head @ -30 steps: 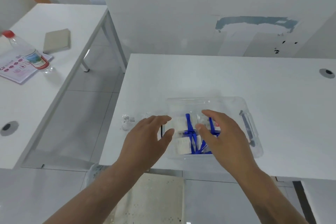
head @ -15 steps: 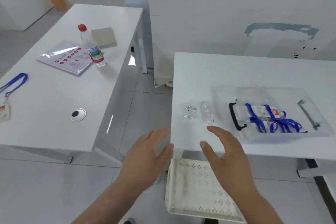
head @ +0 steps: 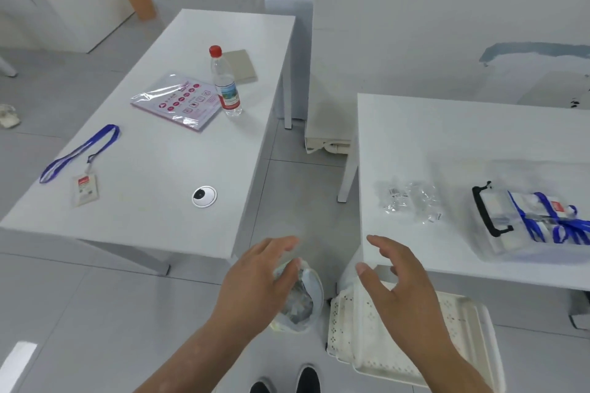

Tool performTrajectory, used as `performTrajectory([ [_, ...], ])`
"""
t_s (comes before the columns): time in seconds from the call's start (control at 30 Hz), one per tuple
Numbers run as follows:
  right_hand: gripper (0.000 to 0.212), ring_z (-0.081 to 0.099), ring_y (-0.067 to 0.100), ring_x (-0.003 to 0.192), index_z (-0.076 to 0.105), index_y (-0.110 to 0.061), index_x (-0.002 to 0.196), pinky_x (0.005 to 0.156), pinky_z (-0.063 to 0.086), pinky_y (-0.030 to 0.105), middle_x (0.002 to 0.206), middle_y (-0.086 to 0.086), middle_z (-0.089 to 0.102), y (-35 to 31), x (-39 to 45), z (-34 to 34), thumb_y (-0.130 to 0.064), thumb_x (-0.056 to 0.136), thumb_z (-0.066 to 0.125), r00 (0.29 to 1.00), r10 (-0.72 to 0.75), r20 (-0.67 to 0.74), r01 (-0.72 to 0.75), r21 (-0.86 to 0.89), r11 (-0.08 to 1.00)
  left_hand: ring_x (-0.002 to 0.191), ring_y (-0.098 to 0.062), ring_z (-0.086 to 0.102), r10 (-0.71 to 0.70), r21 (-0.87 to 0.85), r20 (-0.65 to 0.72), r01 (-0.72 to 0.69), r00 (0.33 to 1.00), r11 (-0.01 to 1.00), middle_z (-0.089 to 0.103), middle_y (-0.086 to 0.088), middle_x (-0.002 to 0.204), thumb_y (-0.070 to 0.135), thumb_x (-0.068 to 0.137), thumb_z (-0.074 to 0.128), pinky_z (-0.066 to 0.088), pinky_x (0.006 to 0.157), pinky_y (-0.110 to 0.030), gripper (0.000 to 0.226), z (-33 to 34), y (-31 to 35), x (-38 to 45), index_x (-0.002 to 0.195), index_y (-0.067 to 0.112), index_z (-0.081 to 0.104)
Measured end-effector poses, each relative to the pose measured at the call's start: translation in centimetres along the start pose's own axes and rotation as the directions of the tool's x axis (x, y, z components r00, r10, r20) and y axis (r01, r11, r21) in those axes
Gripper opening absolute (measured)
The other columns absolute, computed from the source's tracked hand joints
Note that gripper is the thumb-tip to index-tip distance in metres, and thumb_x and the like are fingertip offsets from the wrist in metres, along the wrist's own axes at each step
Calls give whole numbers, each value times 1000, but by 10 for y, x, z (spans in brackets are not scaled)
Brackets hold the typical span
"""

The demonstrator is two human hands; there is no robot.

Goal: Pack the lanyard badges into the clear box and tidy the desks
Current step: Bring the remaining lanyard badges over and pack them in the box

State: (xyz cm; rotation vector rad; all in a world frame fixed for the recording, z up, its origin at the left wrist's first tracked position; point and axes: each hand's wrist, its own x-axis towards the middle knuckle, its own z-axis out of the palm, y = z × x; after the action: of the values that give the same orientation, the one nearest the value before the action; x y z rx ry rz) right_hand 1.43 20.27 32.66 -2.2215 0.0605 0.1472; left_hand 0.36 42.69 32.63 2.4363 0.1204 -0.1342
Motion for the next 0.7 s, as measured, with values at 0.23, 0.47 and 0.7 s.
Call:
performTrajectory([
  [0.23, 38, 40, -6, 120, 45, -54, 124, 100, 41, 28, 125, -43, 39, -31, 17, 47, -49, 89, 58, 995, -74, 71, 77, -50, 996, 107, 6, 52, -41, -24, -65, 39, 997, 999, 56, 31, 116, 44, 95, 50, 49, 92, -27, 33, -29, -42, 13, 128, 45, 52],
  [0.47, 36, 42, -6, 119, 43, -57, 120, 99, 40, 26, 123, -39, 43, -75, 30, 124, -47, 89, 58, 993, -66, 97, 72, -51, 996, 106, 5, 53, -65, -57, -75, 60, 995, 997, 56, 33, 114, 46, 94, 50, 50, 89, -27, 32, -71, -115, 28, 126, 47, 51],
  [0.7, 33, 46, 0, 118, 48, -53, 118, 102, 43, 36, 122, -32, 48, -152, 43, 241, -43, 89, 61, 1000, 26, 13, -26, -14, 1000, 104, 5, 53, -40, -55, -43, 38, 998, 998, 55, 35, 113, 44, 95, 51, 51, 87, -27, 30, -156, -230, 53, 124, 48, 52],
])
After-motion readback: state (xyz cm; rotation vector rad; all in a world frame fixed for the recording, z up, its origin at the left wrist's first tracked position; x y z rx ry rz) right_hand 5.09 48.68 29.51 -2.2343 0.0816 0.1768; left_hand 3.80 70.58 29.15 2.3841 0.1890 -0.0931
